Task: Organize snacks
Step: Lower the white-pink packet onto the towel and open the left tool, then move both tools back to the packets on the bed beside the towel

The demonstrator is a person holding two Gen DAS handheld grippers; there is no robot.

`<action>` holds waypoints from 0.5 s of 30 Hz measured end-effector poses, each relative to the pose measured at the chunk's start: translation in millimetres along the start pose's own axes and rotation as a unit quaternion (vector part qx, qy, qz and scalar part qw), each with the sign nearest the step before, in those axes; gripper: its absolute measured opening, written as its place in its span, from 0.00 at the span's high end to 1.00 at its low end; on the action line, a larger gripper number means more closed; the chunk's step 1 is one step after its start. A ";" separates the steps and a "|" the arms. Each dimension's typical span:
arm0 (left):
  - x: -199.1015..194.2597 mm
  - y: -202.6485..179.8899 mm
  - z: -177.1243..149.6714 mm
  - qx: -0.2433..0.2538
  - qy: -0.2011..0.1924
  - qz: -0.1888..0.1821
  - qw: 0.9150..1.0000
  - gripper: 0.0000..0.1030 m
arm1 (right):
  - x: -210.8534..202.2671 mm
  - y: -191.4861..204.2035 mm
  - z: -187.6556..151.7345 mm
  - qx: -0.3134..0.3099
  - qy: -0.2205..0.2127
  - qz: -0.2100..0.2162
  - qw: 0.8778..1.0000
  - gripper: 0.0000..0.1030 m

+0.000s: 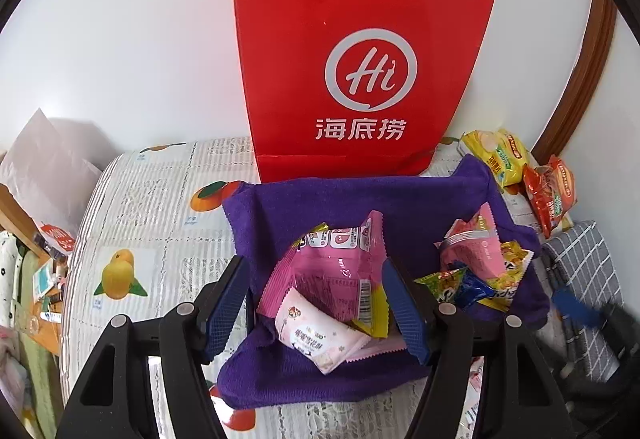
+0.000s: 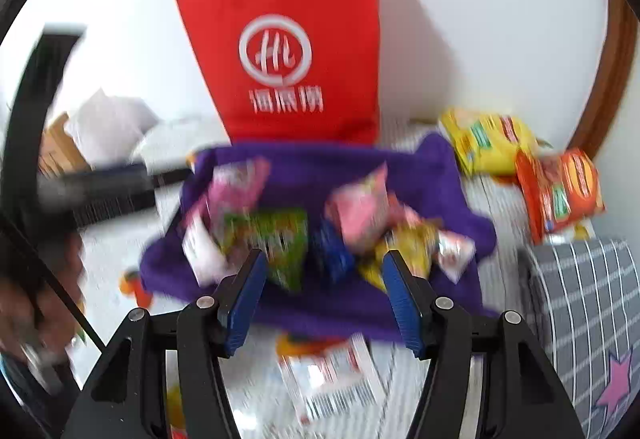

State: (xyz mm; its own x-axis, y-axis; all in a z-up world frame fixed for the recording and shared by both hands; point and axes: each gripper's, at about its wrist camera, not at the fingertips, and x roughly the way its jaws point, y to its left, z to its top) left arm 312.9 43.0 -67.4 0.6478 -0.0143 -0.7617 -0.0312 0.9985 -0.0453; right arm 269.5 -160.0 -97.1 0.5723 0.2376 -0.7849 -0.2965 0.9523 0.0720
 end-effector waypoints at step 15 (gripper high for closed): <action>-22.8 -0.2 -54.8 0.022 0.007 -0.015 1.000 0.35 | 41.8 -7.7 -78.5 -0.023 0.054 0.004 0.998 0.27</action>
State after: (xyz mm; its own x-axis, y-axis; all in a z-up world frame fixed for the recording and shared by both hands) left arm 256.3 40.2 -85.4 0.6367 -0.0439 -0.7699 0.0213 0.9990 -0.0394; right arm 235.6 -172.5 -178.8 0.4847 0.2197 -0.8467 -0.3371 0.9401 0.0510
